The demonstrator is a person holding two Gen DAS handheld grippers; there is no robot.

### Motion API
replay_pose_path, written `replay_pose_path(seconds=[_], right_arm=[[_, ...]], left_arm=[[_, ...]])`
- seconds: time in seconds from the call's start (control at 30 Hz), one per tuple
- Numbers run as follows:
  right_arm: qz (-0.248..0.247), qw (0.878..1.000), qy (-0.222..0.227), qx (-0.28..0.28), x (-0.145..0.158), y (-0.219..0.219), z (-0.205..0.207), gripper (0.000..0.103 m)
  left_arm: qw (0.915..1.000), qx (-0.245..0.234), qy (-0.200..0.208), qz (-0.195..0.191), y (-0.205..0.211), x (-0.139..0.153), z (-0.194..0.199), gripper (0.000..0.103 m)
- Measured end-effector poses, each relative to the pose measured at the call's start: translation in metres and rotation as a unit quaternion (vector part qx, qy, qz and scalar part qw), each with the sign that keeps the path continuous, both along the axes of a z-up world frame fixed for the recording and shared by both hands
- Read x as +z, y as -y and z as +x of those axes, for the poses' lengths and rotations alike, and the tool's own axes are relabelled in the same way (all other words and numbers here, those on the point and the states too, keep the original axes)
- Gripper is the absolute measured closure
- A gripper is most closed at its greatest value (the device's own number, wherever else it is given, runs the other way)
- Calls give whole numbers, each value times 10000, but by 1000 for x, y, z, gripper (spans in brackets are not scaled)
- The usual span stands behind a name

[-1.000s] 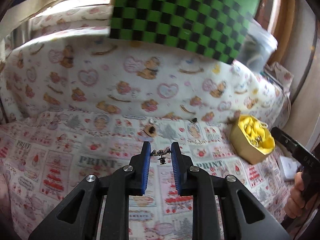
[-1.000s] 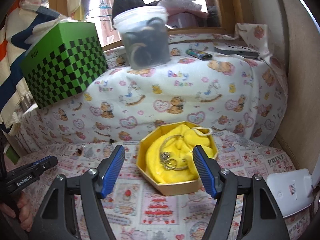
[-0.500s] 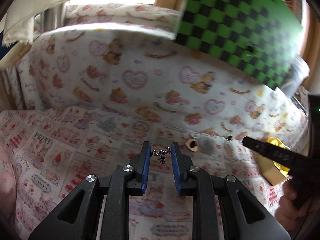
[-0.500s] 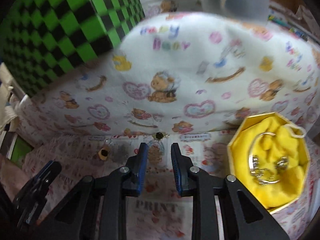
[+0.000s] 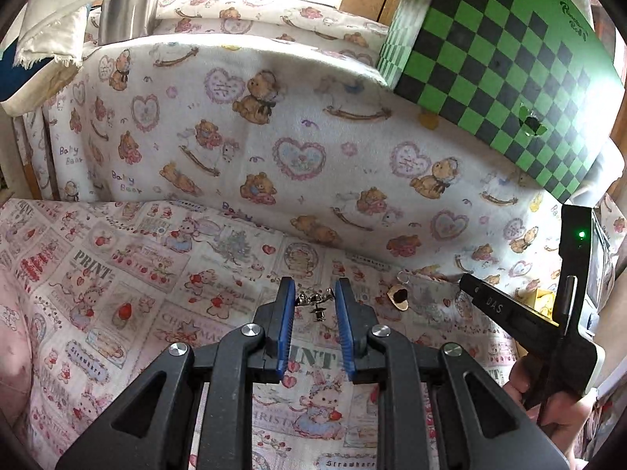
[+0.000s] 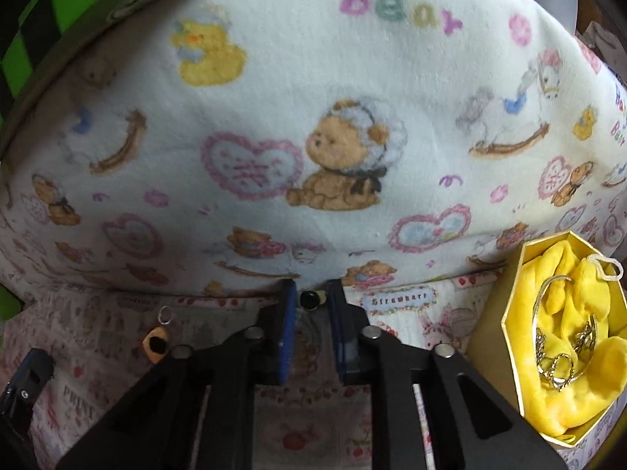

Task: Organize jewelry
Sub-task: 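Lift the earring with the left gripper while the right grasps a small dark charm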

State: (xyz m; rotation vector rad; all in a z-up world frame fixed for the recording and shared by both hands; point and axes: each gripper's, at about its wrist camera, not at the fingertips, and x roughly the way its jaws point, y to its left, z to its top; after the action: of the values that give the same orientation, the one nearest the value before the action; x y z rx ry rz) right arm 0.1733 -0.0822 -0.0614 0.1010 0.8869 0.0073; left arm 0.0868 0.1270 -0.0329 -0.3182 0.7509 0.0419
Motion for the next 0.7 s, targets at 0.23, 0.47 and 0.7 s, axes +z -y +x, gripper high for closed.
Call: replay_pose_path(seconds=[0.23,0.47,0.7], right_arm=[[172,9993,102,304,18,19,-28,88],[186,9931,603,991,58,44,-92,88],[-243,9855,1297,1067,88,85,-139,88]], left_arm=[[9991,5,151,390,17,11,-10,83],[9975,-183,408,542,34,24,-21,83],[9923,-383,665,967,59,33,-34,83]])
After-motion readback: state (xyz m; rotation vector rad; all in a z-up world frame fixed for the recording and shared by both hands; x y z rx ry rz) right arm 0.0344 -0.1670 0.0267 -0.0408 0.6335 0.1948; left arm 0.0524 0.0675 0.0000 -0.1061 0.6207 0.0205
